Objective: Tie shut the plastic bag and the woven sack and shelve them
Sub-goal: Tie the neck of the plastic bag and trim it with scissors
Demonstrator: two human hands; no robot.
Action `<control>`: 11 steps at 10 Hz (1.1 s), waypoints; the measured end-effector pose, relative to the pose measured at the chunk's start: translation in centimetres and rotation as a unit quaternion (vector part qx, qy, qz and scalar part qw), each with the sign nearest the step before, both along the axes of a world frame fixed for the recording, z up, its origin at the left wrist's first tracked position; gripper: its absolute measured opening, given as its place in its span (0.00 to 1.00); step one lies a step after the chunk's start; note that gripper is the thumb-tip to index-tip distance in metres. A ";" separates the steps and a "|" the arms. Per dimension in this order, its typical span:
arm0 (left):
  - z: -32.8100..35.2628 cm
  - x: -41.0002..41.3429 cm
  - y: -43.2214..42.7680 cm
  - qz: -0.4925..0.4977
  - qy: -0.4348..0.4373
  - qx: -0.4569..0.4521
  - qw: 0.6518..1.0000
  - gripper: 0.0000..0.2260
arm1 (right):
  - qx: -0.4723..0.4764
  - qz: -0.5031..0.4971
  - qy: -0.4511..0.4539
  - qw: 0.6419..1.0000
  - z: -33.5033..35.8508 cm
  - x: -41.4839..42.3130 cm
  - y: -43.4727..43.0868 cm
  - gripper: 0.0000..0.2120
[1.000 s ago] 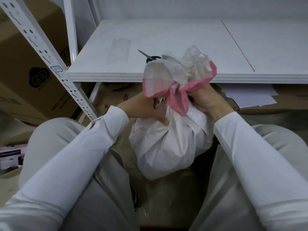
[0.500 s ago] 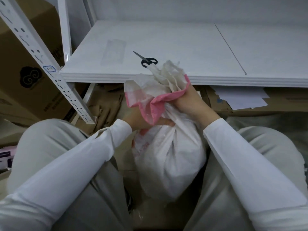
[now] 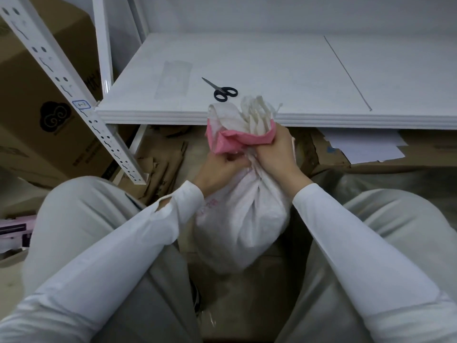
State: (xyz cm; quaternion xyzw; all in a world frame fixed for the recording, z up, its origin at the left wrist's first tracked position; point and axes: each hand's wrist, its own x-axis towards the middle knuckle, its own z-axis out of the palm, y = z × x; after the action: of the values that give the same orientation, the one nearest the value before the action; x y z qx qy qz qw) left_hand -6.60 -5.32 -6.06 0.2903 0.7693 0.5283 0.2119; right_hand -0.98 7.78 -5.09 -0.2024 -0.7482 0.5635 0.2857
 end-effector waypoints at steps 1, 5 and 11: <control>0.1 0.4 -0.3 -0.022 -0.086 0.026 0.996 0.17 | 0.012 -0.004 -0.003 1.000 -1.8 0.0 -0.8 0.07; -2.6 0.1 0.6 0.082 0.023 -0.134 0.987 0.23 | 0.030 0.042 -0.046 0.998 -2.3 -0.4 -1.4 0.09; 0.4 -0.5 -0.4 -0.021 0.316 -0.226 0.921 0.16 | 0.059 -0.006 -0.048 0.997 -0.5 0.1 2.6 0.16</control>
State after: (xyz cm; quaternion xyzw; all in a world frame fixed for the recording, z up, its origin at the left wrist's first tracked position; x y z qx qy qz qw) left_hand -7.13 -5.70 -5.70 0.4028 0.8889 0.2163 0.0287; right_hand -0.92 10.40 -5.54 -0.2163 -0.7920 0.5061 0.2643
